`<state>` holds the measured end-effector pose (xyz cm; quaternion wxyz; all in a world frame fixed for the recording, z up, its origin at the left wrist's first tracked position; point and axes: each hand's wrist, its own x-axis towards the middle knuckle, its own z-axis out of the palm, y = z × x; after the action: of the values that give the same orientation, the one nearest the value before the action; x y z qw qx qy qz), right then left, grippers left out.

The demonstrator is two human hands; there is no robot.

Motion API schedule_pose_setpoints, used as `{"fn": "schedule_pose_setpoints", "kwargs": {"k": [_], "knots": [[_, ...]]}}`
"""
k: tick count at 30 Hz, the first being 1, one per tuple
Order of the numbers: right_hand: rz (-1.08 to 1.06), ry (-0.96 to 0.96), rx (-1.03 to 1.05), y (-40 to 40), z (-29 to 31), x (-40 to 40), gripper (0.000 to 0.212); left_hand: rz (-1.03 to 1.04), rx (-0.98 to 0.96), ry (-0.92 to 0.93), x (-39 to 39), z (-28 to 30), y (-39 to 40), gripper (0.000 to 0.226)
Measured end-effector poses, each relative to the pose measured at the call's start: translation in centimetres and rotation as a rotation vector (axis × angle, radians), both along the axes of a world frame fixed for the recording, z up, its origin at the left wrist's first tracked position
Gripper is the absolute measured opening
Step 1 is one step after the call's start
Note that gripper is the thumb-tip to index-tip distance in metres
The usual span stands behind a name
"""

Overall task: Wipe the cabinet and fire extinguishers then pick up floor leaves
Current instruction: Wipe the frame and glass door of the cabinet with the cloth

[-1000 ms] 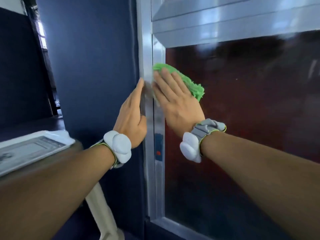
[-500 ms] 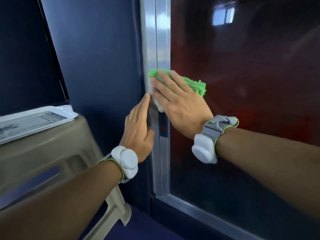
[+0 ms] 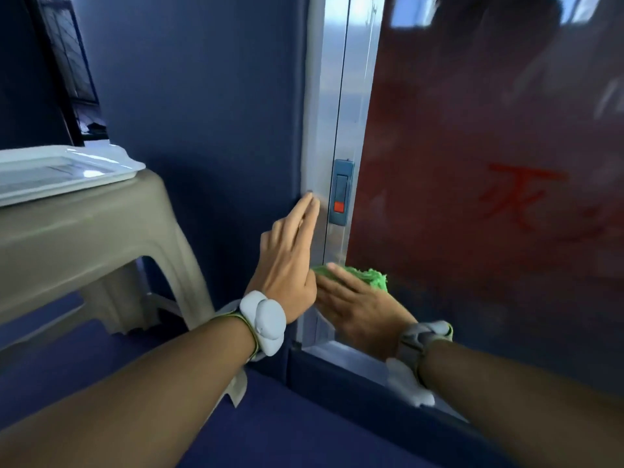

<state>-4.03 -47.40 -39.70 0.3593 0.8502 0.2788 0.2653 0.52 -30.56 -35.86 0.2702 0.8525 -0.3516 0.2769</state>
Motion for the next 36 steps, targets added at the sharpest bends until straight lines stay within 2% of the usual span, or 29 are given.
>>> {"fn": "schedule_pose_setpoints", "kwargs": {"k": [3, 5, 9, 11, 14, 16, 19, 23, 27, 30, 32, 36], "knots": [[0.071, -0.197, 0.156, 0.5, 4.7, 1.2, 0.046, -0.088, -0.125, -0.002, 0.8, 0.1, -0.2, 0.091], [0.085, -0.305, 0.269, 0.5, 5.7, 1.3, 0.046, -0.098, -0.176, -0.043, 0.8, 0.9, -0.7, 0.086], [0.125, -0.351, 0.488, 1.4, 0.2, 2.2, 0.041, -0.04, -0.086, -0.109, 1.4, 0.7, -0.5, 0.086], [0.096, -0.285, 0.431, 1.7, -4.6, 2.5, 0.044, -0.027, 0.02, -0.135, 1.4, 0.2, 0.1, 0.088], [0.013, -0.127, 0.177, 1.7, -11.7, 1.3, 0.051, -0.016, 0.147, -0.16, 1.4, 0.0, 0.8, 0.09], [-0.062, -0.047, 0.068, 1.6, -13.5, 0.5, 0.054, 0.001, 0.177, -0.17, 1.2, -0.1, 0.7, 0.09], [-0.093, -0.012, 0.128, 1.8, -11.8, 0.1, 0.053, 0.025, 0.167, -0.184, 1.1, -0.5, 0.5, 0.092], [-0.121, -0.108, 0.266, 1.6, -4.4, -0.2, 0.057, 0.006, 0.112, -0.186, 1.3, -0.3, 0.7, 0.095], [-0.112, -0.372, 0.481, 2.9, 3.2, 1.1, 0.058, -0.027, 0.039, -0.209, 1.8, -0.5, 0.7, 0.098], [-0.08, -0.479, 0.59, 3.6, 3.4, 2.0, 0.058, -0.037, 0.004, -0.213, 2.1, -0.8, 0.4, 0.098], [-0.06, -0.427, 0.534, 3.3, 0.9, 2.3, 0.056, -0.03, 0.018, -0.218, 2.0, -0.9, 0.4, 0.094], [-0.079, -0.05, 0.183, 1.5, -9.2, 1.5, 0.062, 0.009, 0.115, -0.222, 1.5, -1.2, 0.7, 0.097]]}}
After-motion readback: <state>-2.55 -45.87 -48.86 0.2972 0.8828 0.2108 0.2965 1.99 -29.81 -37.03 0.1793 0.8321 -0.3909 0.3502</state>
